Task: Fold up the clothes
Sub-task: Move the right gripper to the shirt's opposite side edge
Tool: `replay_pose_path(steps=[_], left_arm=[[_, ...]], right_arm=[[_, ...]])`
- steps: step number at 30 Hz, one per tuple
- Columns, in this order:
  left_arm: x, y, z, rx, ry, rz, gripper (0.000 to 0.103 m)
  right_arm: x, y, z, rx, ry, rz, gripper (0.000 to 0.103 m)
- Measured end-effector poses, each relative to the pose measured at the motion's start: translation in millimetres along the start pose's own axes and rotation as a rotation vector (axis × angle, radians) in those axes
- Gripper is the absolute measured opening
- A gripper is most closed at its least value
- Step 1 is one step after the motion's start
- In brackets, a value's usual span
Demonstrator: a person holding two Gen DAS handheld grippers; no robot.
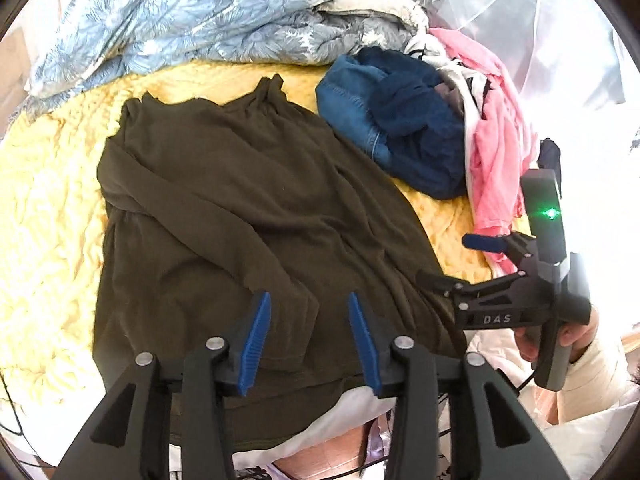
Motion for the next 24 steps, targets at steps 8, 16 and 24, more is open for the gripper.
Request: replay_pose_path(steps=[8, 16, 24], left_arm=[[-4.9, -0.2, -17.6, 0.05, -0.064, 0.002, 0.047], [-3.3, -5.0, -26.2, 0.084, -0.042, -0.022, 0.049], [-7.6, -3.3, -21.4, 0.069, -0.055, -0.034, 0.049]], right_arm=[[0.9, 3.6, 4.8, -0.008, -0.115, 0.021, 0.103], [22.0, 7.1, 20.8, -0.042, -0.082, 0.044, 0.103], [25.4, 12.1, 45.8, -0.101, -0.137, 0.081, 0.103]])
Point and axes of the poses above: each gripper's, at about its wrist camera, not at the fingertips, and z roughly the way its jaws point, x to its right, y to its underside, the point moved 7 cm from there along z, roughly the way its jaws point, and after that the axes turned 3 degrees about -y, right-handed, at the moved point
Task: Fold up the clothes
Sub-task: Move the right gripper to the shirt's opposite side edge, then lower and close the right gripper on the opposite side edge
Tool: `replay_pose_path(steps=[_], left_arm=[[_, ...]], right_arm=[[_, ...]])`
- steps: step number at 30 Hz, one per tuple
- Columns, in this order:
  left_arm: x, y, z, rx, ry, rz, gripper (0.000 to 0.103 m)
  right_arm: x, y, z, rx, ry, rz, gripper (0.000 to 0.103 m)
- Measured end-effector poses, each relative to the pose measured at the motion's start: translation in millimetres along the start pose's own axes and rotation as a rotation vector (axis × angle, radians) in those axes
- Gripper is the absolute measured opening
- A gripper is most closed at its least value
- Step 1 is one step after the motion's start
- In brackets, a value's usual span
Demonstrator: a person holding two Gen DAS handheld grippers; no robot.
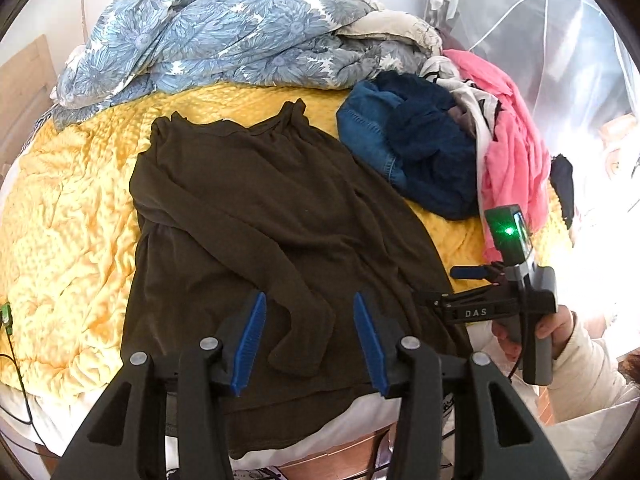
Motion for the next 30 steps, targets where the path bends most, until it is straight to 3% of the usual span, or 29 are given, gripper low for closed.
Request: replay_pose_path(steps=[9, 23, 30], left_arm=[[-3.9, 1.9, 5.0, -0.011, 0.018, -0.019, 0.049], [-7.7, 6.1, 14.5, -0.034, 0.047, -0.031, 0.049], [-9.7, 6.3, 16.2, -0.037, 0.045, -0.036, 0.049]], right_arm=[[6.3, -3.9, 9.1, 0.005, -0.07, 0.036, 0.103], [-0.6, -6.4, 13.8, 0.005, 0.041, 0.01, 0.103], [-3.1, -5.0, 12.8, 0.007, 0.051, 0.012, 0.103]])
Point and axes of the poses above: each gripper's, at about its wrist camera, not at the fingertips, and z roughly the way its jaws point, x to its right, y to its underside, the point moved 7 cm from there along z, roughly the way its jaws point, and after that the axes turned 3 degrees about -y, right-handed, at the moved point
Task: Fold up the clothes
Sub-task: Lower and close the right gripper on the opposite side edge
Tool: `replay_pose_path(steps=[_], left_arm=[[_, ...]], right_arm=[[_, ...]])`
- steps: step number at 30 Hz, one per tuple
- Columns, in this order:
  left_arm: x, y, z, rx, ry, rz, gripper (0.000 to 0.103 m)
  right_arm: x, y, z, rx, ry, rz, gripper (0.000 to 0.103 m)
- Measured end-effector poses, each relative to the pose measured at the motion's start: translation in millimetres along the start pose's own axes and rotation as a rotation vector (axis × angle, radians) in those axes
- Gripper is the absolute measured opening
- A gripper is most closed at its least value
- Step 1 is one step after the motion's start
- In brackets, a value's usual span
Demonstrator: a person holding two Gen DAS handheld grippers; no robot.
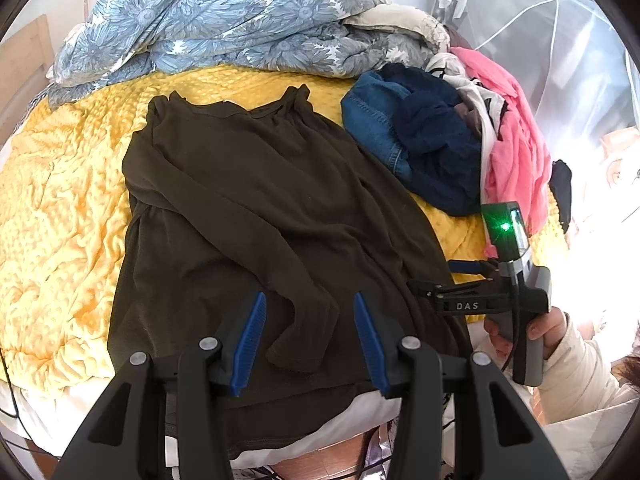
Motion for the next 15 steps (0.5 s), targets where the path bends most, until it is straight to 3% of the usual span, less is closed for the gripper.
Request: replay_pose_path(steps=[15], left_arm=[[-0.4, 1.0, 3.8, -0.009, 0.001, 0.002, 0.049]], right_arm=[[-3.7, 2.2, 2.6, -0.022, 0.021, 0.004, 0.103]])
Point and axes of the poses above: each gripper's, at about its wrist camera, not at the fingertips, and z roughly the way its jaws point, x to its right, y to its underside, the point moved 7 cm from there along z, roughly the way its jaws point, and after that the axes turned 3 degrees about -y, right-handed, at the moved point
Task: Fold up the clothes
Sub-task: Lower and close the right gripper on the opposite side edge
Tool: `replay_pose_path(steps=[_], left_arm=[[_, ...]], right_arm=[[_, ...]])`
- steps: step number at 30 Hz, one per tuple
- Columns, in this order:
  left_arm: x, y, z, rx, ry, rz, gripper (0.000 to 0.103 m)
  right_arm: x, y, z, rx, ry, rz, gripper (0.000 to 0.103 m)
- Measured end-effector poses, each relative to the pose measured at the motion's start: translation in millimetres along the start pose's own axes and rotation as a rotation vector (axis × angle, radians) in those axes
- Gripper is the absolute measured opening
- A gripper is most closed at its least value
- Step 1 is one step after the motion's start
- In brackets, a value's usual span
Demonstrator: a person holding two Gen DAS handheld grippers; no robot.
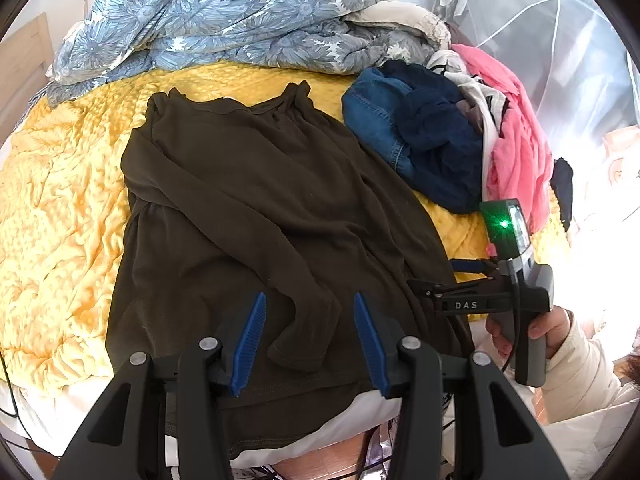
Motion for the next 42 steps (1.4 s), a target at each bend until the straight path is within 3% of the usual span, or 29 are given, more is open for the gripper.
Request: replay_pose_path(steps=[16, 19, 21, 28, 31, 32, 42], left_arm=[[-1.7, 1.2, 0.6, 0.002, 0.005, -0.009, 0.049], [-3.0, 2.0, 0.2, 0.003, 0.005, -0.015, 0.049], [-3.7, 2.3, 0.0, 0.003, 0.007, -0.016, 0.049], [-6.6, 3.4, -0.9, 0.008, 0.01, -0.023, 0.049], [-9.2, 4.0, -2.4, 0.012, 0.011, -0.028, 0.049], [-10.3, 4.2, -3.2, 0.013, 0.011, -0.03, 0.049], [-23.7, 8.4, -6.6, 0.022, 0.022, -0.06, 0.049]], right_arm=[[-4.0, 3.8, -0.7, -0.002, -0.015, 0.007, 0.103], [-5.8, 3.3, -1.6, 0.003, -0.012, -0.006, 0.091], [-3.8, 2.8, -2.3, 0.009, 0.0, -0.005, 0.071], [2.2, 3.7, -11.8, 0.021, -0.025, 0.01, 0.049], [-1.7, 4.7, -16.6, 0.02, -0.083, 0.014, 0.021], [-4.2, 5.3, -17.8, 0.018, -0.112, 0.017, 0.017], [-21.6, -28.2, 1.2, 0.014, -0.166, 0.043, 0.019]])
Point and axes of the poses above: each gripper's, at about its wrist camera, not at the fingertips, and z roughly the way its jaws point, x to its right, y to its underside, the point moved 7 cm from there along z, roughly the way its jaws point, and after that the axes turned 3 degrees about -y, right-handed, at the moved point
